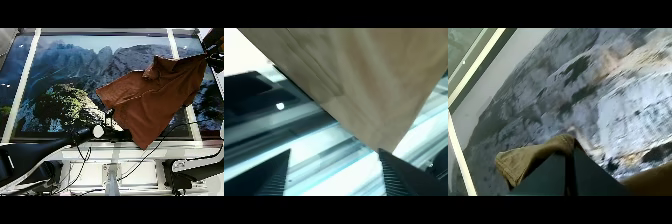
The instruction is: Fold the clothes and pants, and hang the long-sleeved shirts on hangers.
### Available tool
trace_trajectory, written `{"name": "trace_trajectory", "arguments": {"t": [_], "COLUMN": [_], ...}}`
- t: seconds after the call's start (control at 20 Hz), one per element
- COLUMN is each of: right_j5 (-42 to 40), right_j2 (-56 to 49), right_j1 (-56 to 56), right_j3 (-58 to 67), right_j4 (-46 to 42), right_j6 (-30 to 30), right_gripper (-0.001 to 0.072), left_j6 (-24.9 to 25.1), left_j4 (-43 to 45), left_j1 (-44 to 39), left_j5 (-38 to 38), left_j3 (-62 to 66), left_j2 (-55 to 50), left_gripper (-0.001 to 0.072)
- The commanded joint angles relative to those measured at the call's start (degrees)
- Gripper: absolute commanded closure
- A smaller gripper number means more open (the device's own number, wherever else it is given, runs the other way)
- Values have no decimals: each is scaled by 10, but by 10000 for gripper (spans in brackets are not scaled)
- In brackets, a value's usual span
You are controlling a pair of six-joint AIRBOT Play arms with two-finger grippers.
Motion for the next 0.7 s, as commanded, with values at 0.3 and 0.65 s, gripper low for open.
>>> {"name": "trace_trajectory", "arguments": {"t": [0.3, 0.65], "right_j5": [8, 13], "right_j2": [0, 0], "right_j1": [0, 0], "right_j3": [0, 0], "right_j4": [0, 0], "right_j6": [1, 1], "right_gripper": [700, 700], "left_j6": [32, 32], "left_j4": [-76, -76], "left_j1": [-61, -68], "left_j5": [21, 26], "left_j3": [33, 126], "left_j2": [-68, -156], "left_gripper": [43, 59]}}
